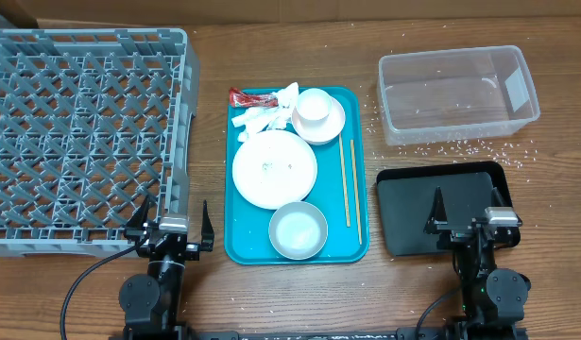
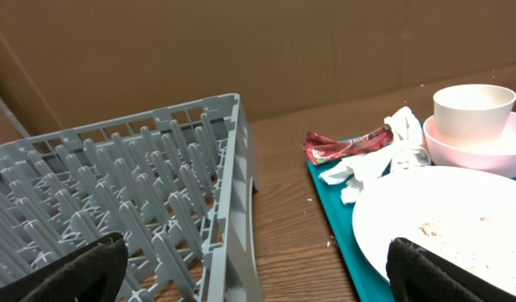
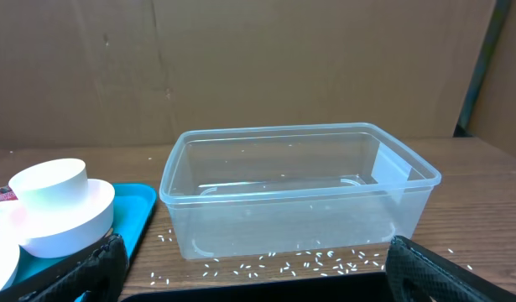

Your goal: Sort waste into correct bins and load items into the dishwasher

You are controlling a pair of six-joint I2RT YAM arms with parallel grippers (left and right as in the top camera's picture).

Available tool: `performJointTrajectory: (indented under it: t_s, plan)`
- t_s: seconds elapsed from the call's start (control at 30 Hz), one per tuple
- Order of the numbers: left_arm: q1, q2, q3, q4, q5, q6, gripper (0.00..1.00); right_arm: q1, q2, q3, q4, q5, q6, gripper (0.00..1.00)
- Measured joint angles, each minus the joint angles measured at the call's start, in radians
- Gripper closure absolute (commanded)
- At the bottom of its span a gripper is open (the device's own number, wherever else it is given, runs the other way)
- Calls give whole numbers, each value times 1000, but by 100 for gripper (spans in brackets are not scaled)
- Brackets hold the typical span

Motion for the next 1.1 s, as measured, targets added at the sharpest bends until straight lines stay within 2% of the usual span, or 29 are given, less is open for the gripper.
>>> performJointTrajectory:
  t_s: [0.3,0.4,0.6,0.63,0.8,0.9,1.1]
  plan:
    - [0,0,0,1,-2,-10,0,0,0,0,0,0,0,0]
    - [0,0,0,26,91,-92,0,0,0,0,-1,0,0,0]
    - [0,-1,0,76,427,-357,0,0,0,0,0,0,0,0]
    - [0,-1,0,99,458,-389,0,0,0,0,-1,0,0,0]
    - [0,-3,1,460,565,-521,0,0,0,0,-1,0,0,0]
    - [0,-5,12,504,560,-543,0,0,0,0,0,0,0,0]
    - [0,37,131,405,499,-476,0,0,0,0,-1,0,0,0]
